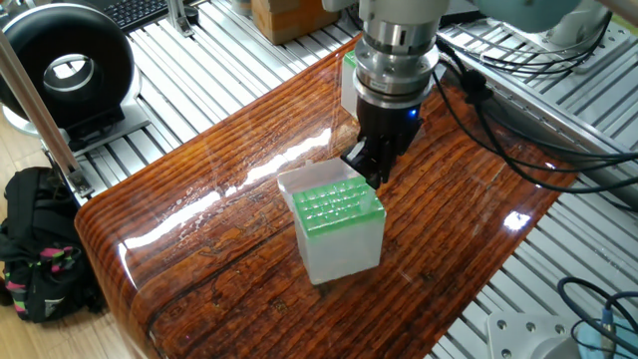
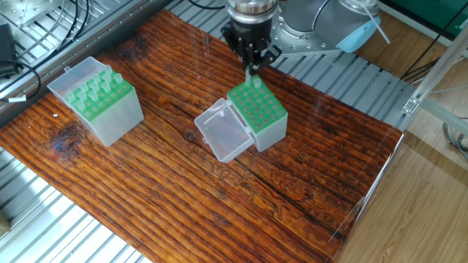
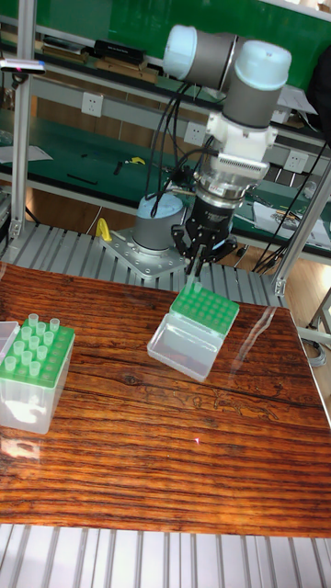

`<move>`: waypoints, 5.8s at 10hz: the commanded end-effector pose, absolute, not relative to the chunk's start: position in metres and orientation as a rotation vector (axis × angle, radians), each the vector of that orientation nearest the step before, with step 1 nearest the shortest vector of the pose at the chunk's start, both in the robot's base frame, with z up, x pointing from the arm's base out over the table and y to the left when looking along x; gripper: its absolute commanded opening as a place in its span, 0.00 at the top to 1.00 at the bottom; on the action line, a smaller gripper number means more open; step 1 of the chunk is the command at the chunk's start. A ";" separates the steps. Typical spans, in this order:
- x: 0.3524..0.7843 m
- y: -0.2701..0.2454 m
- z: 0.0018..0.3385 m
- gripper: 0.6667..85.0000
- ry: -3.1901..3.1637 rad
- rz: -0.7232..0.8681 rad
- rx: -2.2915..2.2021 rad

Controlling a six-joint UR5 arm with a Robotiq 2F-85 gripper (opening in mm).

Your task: Transfer all large pipette tips from one holder to another

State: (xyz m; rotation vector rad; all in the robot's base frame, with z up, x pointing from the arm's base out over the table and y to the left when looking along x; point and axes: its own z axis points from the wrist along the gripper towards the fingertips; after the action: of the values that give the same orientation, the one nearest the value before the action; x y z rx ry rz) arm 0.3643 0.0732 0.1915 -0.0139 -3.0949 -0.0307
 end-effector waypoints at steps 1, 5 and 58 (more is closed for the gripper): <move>0.357 0.079 0.207 0.96 -3.106 -0.028 0.004; 0.341 0.081 0.235 0.96 -3.106 -0.007 0.025; 0.558 -0.138 0.285 0.99 -3.135 0.040 0.654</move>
State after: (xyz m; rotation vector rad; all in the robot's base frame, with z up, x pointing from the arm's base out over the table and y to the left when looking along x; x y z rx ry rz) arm 0.5590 -0.1492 0.2909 0.6820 -3.1374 0.0769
